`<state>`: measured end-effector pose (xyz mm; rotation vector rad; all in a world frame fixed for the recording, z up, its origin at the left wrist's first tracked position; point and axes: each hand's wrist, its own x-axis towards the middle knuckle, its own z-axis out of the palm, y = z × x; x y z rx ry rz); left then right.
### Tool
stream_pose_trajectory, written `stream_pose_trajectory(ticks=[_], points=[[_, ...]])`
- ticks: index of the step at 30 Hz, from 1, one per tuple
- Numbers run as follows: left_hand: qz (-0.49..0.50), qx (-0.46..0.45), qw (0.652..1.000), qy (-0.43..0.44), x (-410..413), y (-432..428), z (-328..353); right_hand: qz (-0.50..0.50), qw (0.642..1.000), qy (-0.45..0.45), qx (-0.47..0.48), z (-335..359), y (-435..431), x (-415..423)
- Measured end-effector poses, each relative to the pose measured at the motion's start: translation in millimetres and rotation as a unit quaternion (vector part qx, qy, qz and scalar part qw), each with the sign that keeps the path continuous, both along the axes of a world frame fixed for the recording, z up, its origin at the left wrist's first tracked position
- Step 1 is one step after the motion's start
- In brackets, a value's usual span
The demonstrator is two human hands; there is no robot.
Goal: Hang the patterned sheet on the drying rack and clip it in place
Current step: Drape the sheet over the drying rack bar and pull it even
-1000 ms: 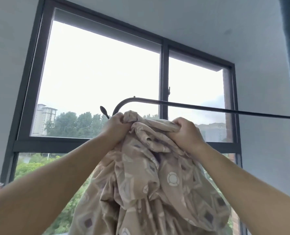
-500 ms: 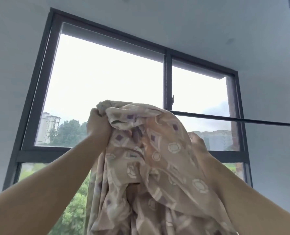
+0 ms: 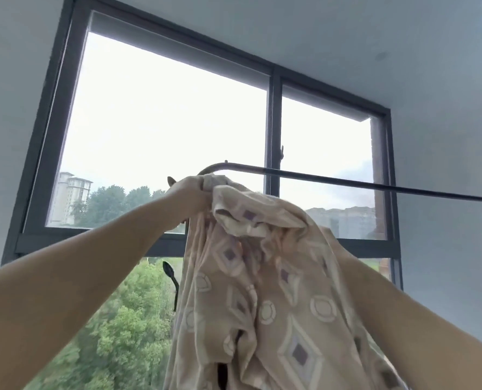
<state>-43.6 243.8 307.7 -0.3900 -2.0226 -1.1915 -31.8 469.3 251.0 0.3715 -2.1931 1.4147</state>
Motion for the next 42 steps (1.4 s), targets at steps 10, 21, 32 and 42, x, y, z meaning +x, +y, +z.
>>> stream_pose_trajectory(ticks=[10, 21, 32, 42], points=[[-0.096, 0.091, 0.990, -0.049, -11.8, 8.1, -34.7, 0.029, 0.985, -0.173, 0.007, -39.7, -9.1, -19.4], [-0.134, 0.108, 0.983, -0.068, -38.9, -11.9, -64.8, 0.215, 0.909, -0.289, -0.212, -71.4, -30.4, -17.5], [-0.106, 0.142, 0.981, -0.083, -46.4, -37.7, -66.1, 0.239, 0.952, -0.190, 0.019, -51.8, -84.8, 7.3], [-0.084, 0.220, 0.953, 0.189, -10.4, -16.6, -10.0, -0.063, 0.953, 0.252, -0.154, 48.4, -72.2, 6.6]])
